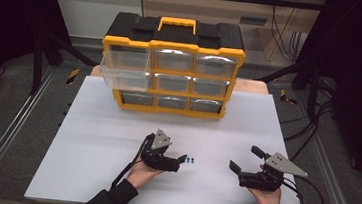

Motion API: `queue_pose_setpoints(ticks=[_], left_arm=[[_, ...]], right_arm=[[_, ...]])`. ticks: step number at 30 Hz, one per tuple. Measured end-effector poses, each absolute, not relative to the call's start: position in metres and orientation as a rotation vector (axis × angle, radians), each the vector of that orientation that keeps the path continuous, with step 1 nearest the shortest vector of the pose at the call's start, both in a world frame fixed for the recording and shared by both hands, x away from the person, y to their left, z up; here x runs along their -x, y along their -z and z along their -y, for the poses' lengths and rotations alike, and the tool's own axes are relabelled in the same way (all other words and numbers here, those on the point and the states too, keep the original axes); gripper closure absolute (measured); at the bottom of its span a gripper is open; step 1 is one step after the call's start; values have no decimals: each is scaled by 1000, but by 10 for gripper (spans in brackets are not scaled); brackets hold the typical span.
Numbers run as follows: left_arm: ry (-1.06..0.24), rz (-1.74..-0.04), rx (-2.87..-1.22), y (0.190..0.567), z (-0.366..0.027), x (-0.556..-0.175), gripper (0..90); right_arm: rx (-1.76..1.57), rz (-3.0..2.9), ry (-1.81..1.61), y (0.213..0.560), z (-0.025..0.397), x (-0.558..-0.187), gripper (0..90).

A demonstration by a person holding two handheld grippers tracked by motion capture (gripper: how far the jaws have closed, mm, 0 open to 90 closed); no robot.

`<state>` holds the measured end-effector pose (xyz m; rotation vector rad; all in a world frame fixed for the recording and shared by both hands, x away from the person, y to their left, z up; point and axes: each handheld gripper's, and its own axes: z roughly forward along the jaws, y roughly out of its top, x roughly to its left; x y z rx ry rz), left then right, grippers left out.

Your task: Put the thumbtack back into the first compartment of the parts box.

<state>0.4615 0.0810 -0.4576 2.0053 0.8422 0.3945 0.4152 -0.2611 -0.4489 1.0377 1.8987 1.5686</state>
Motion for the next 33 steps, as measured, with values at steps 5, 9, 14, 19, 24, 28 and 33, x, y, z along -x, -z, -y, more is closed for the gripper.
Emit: queue_pose_setpoints(ticks=[5, 9, 14, 19, 24, 28, 33], left_arm=[[-362, -880, -2020, 464, -76, -464, 210], [-339, -920, -2012, 467, -73, -466, 283], [-314, -957, -2016, 470, -69, -466, 358], [-326, -963, -2043, 473, -63, -463, 451], [-334, -953, -2067, 476, -57, -462, 529], [-342, -959, -2087, 479, -53, -460, 573], [-354, -976, -2080, 483, -49, -460, 628]], right_arm=[[-1040, -1896, -1570, 449, 261, -415, 5], [-1041, -1891, -1570, 449, 261, -415, 5], [-1042, -1890, -1572, 448, 261, -415, 5], [-1048, -1888, -1574, 448, 262, -415, 5], [-1060, -1880, -1582, 448, 261, -415, 5], [-1049, -1881, -1581, 448, 261, -415, 5], [-1053, -1877, -1587, 448, 261, -415, 5]])
